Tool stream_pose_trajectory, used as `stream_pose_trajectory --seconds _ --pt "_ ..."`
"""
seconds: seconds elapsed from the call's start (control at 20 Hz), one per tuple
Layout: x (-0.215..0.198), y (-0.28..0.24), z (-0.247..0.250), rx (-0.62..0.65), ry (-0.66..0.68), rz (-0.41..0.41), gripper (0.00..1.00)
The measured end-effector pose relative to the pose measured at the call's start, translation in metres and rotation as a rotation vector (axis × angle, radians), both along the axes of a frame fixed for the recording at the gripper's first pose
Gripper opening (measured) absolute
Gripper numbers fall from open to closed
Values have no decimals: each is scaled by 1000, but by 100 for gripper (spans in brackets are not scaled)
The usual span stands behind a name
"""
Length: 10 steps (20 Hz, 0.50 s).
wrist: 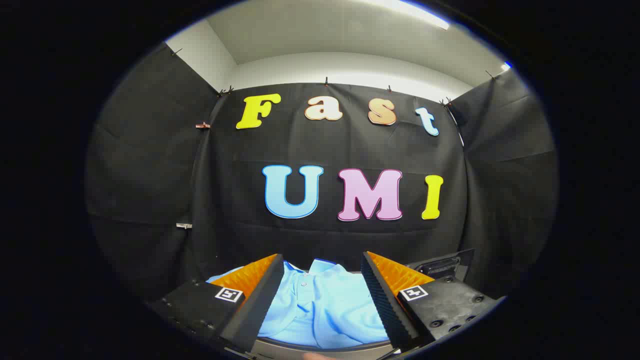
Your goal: Put the clothes into the washing machine and then close the washing machine lid.
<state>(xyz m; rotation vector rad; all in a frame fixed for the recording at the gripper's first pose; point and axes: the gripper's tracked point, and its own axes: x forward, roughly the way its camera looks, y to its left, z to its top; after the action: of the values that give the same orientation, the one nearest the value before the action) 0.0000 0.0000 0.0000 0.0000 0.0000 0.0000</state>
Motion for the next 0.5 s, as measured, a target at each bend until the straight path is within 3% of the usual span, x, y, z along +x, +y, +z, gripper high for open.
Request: stream_pose_trajectory --seconds 0.5 --pt "2 8 1 -27 -4 27 98"
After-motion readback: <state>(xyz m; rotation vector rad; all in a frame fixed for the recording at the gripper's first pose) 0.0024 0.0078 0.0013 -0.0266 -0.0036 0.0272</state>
